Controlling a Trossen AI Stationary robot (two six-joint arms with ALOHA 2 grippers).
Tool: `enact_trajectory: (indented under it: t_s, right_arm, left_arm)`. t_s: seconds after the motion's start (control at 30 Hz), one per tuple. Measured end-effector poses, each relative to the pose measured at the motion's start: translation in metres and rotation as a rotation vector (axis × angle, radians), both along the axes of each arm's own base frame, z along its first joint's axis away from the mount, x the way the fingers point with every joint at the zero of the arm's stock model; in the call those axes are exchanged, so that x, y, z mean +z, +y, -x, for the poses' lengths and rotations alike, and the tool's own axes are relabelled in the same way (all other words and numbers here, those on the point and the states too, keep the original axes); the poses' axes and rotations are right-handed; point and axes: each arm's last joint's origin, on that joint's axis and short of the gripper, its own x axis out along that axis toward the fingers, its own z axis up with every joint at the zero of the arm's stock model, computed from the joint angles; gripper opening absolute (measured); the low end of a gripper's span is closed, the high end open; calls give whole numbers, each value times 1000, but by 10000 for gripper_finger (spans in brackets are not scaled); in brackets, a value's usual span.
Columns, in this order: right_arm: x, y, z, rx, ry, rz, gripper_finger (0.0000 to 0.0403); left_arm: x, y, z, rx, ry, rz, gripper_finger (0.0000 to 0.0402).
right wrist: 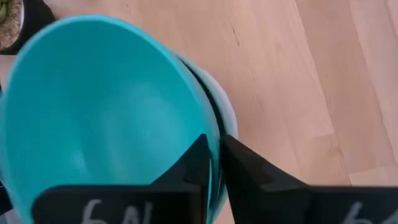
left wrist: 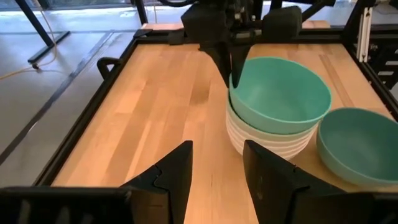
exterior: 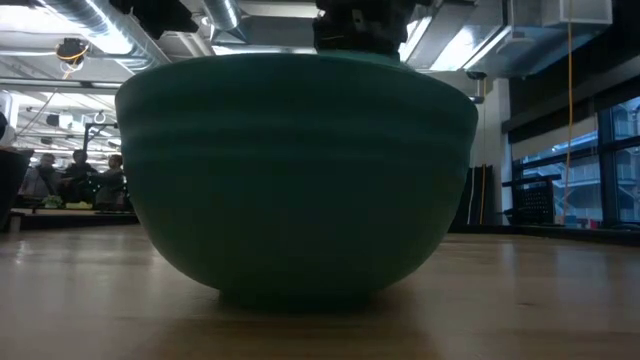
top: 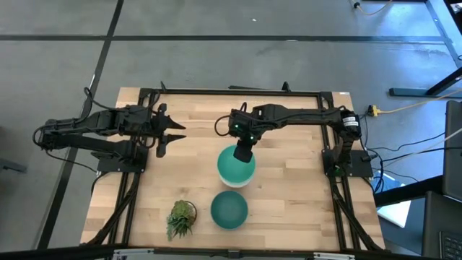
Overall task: Nest bowls inside each other
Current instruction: Stack the blue bowl on the light green bowl
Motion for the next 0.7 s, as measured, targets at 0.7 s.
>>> enact_trajectory:
  t_s: [0.7]
  right_arm:
    - [20, -9, -6, 35, -102, 75, 90]
  left_arm:
    - [-1, 0, 0, 5, 9, 13, 135]
